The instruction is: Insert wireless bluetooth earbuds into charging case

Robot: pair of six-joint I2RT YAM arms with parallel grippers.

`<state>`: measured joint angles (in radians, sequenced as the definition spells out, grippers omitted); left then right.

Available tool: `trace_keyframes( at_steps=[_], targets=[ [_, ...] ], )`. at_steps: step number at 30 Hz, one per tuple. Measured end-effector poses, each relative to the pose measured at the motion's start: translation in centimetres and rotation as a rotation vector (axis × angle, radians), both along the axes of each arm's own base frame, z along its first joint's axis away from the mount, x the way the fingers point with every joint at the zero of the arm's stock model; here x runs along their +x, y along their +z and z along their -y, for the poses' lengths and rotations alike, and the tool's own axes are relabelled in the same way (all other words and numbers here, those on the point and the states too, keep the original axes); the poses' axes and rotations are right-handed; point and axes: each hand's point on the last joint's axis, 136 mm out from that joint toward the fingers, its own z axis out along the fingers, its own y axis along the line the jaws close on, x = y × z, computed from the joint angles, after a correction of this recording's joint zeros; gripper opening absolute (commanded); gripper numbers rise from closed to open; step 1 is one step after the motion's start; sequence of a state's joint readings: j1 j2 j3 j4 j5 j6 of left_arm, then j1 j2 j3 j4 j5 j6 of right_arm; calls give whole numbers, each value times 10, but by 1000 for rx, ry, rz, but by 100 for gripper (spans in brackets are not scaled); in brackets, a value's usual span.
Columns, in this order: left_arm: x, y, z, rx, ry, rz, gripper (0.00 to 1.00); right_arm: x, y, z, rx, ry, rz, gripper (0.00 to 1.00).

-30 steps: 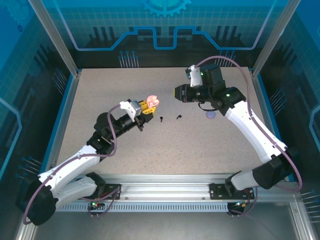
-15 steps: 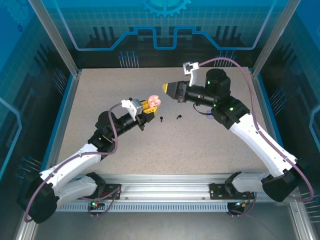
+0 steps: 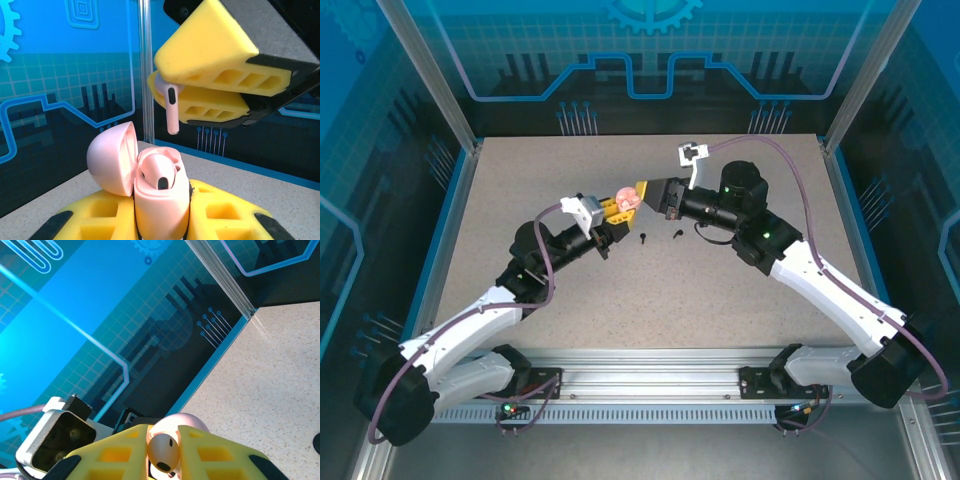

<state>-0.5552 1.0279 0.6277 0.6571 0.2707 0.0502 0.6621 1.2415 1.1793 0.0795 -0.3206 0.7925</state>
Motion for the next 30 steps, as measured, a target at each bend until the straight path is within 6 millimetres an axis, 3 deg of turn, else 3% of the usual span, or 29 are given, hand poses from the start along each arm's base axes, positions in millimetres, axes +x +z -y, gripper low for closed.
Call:
trace_keyframes(
  at_steps=[30],
  targets=[
    [0, 2, 1, -1, -1, 3, 0, -3, -8, -11, -5, 22, -24, 20]
  ],
)
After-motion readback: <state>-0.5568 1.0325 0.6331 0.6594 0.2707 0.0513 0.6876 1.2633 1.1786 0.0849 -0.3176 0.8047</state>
